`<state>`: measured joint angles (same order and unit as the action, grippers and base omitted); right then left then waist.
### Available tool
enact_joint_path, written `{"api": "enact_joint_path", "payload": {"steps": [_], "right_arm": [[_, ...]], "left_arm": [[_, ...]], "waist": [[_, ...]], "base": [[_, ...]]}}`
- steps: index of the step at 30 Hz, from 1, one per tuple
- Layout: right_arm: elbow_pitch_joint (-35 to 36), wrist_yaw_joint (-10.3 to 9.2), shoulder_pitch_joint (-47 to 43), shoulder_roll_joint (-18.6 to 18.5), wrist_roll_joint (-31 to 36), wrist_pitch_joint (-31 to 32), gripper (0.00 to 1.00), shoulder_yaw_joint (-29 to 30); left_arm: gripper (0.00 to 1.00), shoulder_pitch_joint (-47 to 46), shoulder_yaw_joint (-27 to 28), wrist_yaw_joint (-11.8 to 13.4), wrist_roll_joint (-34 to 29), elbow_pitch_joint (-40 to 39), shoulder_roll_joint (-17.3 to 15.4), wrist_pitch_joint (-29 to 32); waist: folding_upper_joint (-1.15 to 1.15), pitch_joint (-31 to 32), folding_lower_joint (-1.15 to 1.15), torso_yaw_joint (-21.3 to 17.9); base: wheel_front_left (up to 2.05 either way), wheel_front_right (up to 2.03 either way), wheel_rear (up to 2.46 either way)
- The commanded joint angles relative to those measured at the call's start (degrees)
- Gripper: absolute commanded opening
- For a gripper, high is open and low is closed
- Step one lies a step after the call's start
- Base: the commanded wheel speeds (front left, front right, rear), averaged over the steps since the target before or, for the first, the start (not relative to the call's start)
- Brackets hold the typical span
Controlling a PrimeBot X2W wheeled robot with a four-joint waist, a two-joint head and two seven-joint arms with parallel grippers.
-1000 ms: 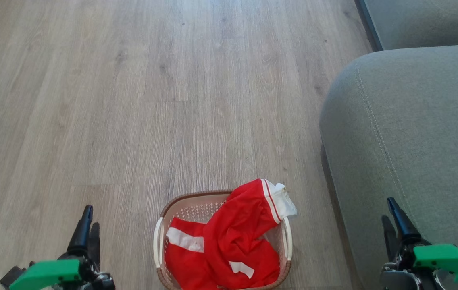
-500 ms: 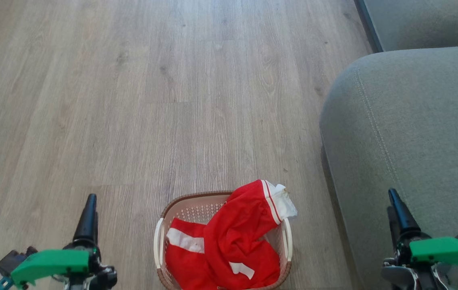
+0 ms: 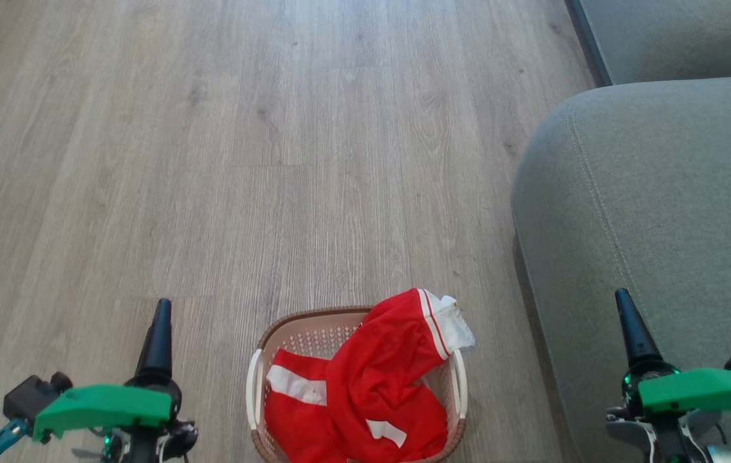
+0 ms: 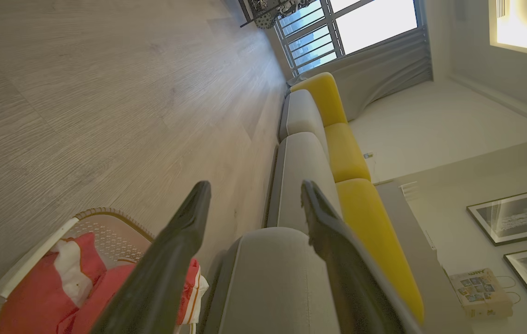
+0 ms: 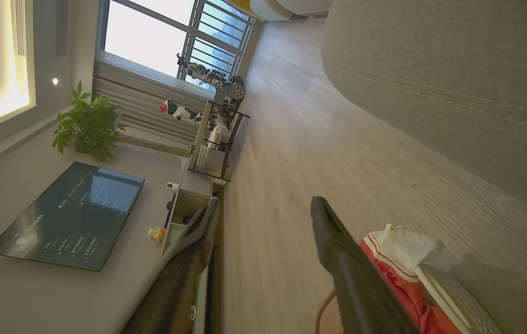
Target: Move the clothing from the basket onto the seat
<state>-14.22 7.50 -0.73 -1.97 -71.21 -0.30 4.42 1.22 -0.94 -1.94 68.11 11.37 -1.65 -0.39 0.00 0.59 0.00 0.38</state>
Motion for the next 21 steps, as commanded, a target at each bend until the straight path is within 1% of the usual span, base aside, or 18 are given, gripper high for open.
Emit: {"api": "enact_joint_path", "payload": {"steps": [1, 10, 21], "right_arm": [[2.7, 0.00, 1.1, -0.3, 2.3, -0.8, 1.00, -0.9], [4.2, 0.00, 0.7, -0.4, 10.9, -2.3, 1.00, -2.0], [4.6, 0.00, 0.1, -0.5, 19.4, -4.2, 1.00, -3.4]], "left_arm": [[1.00, -1.4, 0.1, 0.4, -2.8, -2.6, -0.7, -0.9], [1.00, -0.6, -2.0, 1.4, -13.0, -3.8, -0.8, -2.4], [1.00, 0.4, -3.6, 2.9, -22.3, -4.7, -0.9, -4.3]], "waist": [[0.00, 0.0, 0.00, 0.0], [0.00, 0.3, 0.00, 0.0], [0.00, 0.4, 0.00, 0.1]], "base": [[0.00, 0.00, 0.00], [0.00, 0.00, 0.00], [0.00, 0.00, 0.00]]}}
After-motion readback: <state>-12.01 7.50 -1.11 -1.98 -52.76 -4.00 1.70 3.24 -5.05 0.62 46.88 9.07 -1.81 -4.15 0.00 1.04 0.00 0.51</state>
